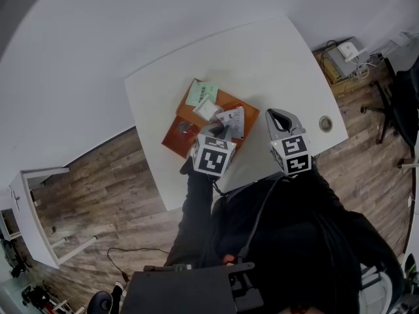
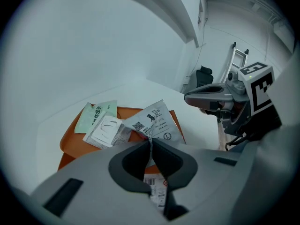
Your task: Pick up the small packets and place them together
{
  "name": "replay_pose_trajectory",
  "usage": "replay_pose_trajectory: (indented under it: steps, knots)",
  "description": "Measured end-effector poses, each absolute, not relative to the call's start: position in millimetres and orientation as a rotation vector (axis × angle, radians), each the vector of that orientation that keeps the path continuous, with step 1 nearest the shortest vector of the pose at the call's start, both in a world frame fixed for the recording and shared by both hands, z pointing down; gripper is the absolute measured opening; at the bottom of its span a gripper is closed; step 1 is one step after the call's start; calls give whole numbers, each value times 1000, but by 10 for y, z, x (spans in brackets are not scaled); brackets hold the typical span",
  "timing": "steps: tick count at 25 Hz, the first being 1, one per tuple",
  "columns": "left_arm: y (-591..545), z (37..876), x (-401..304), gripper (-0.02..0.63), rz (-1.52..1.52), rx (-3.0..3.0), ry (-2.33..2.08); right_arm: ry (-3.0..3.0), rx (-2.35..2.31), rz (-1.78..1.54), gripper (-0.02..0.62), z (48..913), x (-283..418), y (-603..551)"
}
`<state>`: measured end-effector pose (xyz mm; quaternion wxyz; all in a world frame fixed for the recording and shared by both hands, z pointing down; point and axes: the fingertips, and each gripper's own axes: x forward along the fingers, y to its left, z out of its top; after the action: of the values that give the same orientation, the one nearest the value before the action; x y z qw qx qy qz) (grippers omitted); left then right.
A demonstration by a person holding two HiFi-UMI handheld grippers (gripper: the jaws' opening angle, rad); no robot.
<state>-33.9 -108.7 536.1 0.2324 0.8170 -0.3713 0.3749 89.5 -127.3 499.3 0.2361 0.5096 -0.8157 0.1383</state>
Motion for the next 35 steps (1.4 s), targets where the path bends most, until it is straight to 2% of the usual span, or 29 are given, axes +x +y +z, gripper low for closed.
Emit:
replay_pose_trajectory:
  steps: [6, 10, 11, 21, 33, 35]
  knots:
    - [-1083, 5340, -344, 22, 1031, 2273, -1044, -2241, 1390, 381, -3, 5008, 882, -1280]
    - [-1065, 5322, -354, 136, 1001, 2289, -1038, -2242, 1393, 384, -3, 4996, 876, -1282]
    - [-1067, 5315, -362, 141, 993, 2291, -1045, -2243, 1393, 384, -3, 4995, 874, -1283]
    - [-1074, 5156, -478, 160, 887, 2305, -1149, -2257, 1379, 379, -3, 5009, 842, -1305]
    - [-1216, 4241, -828, 156, 448, 2351, -1452, -2403, 1372, 293, -3, 4531, 650, -1391]
    - [-1225, 4059, -902, 127, 379, 2371, -1530, -2443, 1372, 260, -4, 4386, 592, -1418]
